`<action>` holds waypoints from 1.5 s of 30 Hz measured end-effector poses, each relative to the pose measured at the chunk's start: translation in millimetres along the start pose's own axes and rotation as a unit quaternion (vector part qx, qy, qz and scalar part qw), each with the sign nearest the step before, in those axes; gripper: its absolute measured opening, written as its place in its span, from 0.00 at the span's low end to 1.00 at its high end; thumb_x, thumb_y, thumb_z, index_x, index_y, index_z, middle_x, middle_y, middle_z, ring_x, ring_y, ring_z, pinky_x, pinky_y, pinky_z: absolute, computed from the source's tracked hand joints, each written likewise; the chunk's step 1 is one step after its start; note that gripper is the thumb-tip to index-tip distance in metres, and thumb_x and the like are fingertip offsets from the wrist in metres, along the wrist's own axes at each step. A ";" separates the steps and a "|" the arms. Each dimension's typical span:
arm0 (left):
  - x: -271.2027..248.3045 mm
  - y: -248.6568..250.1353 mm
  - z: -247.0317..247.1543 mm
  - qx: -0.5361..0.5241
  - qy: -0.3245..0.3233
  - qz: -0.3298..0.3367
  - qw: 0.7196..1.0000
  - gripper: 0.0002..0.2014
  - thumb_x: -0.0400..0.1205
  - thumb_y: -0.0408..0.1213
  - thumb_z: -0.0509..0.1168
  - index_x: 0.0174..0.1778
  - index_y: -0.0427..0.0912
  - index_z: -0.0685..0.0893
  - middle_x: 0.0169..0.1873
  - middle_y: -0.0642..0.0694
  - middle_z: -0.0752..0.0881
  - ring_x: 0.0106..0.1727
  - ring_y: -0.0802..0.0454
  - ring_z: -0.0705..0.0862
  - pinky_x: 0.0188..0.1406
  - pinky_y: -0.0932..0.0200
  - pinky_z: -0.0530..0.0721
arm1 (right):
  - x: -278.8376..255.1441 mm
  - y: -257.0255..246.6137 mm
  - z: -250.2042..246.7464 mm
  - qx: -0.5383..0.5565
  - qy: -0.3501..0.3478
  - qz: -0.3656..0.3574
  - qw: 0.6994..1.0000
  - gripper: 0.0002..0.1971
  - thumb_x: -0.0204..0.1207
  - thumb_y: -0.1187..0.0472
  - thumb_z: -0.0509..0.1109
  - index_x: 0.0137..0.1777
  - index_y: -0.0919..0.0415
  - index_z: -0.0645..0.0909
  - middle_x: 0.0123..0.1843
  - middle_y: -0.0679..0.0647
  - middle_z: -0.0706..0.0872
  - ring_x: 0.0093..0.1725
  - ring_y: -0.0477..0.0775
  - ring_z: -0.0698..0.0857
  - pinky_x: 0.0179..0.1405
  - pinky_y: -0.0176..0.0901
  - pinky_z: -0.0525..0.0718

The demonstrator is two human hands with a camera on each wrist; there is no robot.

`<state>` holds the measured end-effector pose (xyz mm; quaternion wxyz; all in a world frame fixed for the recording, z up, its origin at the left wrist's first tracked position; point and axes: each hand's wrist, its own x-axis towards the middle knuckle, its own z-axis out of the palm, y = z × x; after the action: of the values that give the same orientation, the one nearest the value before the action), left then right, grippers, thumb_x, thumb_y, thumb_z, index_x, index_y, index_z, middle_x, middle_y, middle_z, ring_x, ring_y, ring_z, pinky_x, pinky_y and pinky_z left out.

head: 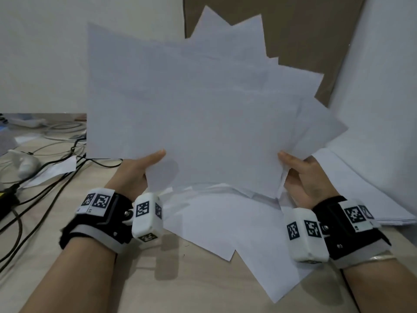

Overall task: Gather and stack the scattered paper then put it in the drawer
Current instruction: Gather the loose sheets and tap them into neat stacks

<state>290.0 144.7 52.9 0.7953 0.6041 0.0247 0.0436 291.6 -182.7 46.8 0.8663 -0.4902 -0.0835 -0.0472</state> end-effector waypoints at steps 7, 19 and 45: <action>-4.3 6.1 -31.8 -0.102 -0.073 -0.060 0.990 0.25 0.72 0.53 0.72 0.60 0.41 0.87 0.50 0.40 0.91 0.48 0.45 0.91 0.43 0.53 0.89 | -4.8 -2.2 3.0 -0.060 -0.054 0.042 0.996 0.26 0.65 0.61 0.72 0.67 0.59 0.79 0.61 0.56 0.88 0.60 0.56 0.87 0.54 0.46 0.88; -2.7 11.0 6.3 -0.037 -0.056 0.054 0.996 0.20 0.86 0.46 0.57 0.71 0.42 0.78 0.66 0.42 0.84 0.65 0.48 0.84 0.60 0.51 0.84 | -0.7 14.0 7.0 -0.159 -0.005 -0.008 0.987 0.45 0.37 0.41 0.87 0.58 0.59 0.83 0.53 0.52 0.92 0.51 0.50 0.91 0.42 0.36 0.88; 1.8 -7.7 -25.6 0.168 -0.100 -0.215 0.957 0.38 0.62 0.50 0.82 0.66 0.38 0.82 0.54 0.38 0.90 0.49 0.41 0.90 0.47 0.50 0.88 | 0.9 20.2 1.1 -0.174 -0.044 0.078 0.981 0.37 0.45 0.49 0.89 0.58 0.56 0.85 0.55 0.56 0.91 0.56 0.59 0.88 0.55 0.52 0.83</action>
<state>289.7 167.4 38.6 0.6716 0.7104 0.0814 -0.1939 295.6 -171.4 30.6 0.7645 -0.6398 -0.0736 0.0289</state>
